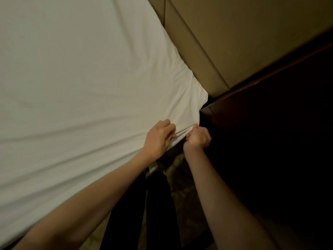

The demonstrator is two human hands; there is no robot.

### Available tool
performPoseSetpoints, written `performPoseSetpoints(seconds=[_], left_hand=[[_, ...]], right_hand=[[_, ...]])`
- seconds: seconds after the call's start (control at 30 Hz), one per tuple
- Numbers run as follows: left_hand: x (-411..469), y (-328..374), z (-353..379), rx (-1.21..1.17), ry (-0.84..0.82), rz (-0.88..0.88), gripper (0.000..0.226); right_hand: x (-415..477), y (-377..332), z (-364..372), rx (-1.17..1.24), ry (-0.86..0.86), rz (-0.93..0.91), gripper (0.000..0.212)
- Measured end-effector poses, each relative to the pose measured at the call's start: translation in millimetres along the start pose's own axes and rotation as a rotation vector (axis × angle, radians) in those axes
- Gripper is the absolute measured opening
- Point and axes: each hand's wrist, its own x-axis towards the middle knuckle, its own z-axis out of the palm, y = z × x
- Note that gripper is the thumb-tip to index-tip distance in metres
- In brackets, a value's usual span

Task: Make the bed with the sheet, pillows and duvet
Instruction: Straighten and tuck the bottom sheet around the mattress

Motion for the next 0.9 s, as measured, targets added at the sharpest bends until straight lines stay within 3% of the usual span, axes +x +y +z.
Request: performPoseSetpoints(seconds=[0.17, 0.23, 0.27, 0.33, 0.4, 0.47, 0.53, 0.6, 0.67, 0.73, 0.9], left_hand=[[0, 2, 4, 0.061, -0.03, 0.062, 0.015], [2, 2, 4, 0.091, -0.039, 0.061, 0.011], [3, 0, 5, 0.112, -0.04, 0.069, 0.012], [2, -4, 10, 0.201, -0.048, 0.127, 0.015], [4, -10, 13, 0.3, -0.05, 0.192, 0.008], [6, -17, 16, 0.33, -0.068, 0.25, 0.006], [6, -22, 16, 0.339, -0.089, 0.293, 0.011], [8, -21, 13, 0.338, -0.085, 0.296, 0.01], [8, -17, 10, 0.331, -0.087, 0.275, 0.005], [8, -16, 9, 0.32, -0.104, 0.253, 0.005], [8, -17, 6, 0.316, -0.154, 0.247, 0.022]], right_hand=[[0, -6, -13, 0.121, 0.006, 0.075, 0.026], [15, 4, -49, -0.053, -0.043, -0.016, 0.031], [21, 17, -73, -0.152, -0.103, 0.033, 0.031], [53, 39, -97, -0.123, -0.183, 0.137, 0.021], [65, 64, -123, 0.153, -0.13, 0.37, 0.023], [44, 62, -120, 0.092, -0.119, 0.323, 0.02], [35, 45, -79, 0.063, -0.228, 0.255, 0.01], [28, 29, -47, 0.044, -0.391, 0.138, 0.027], [19, 12, -23, 0.054, -0.525, 0.057, 0.029], [14, -1, -7, 0.081, -0.448, -0.018, 0.01], [25, 6, 5, -0.008, -0.132, -0.101, 0.017]])
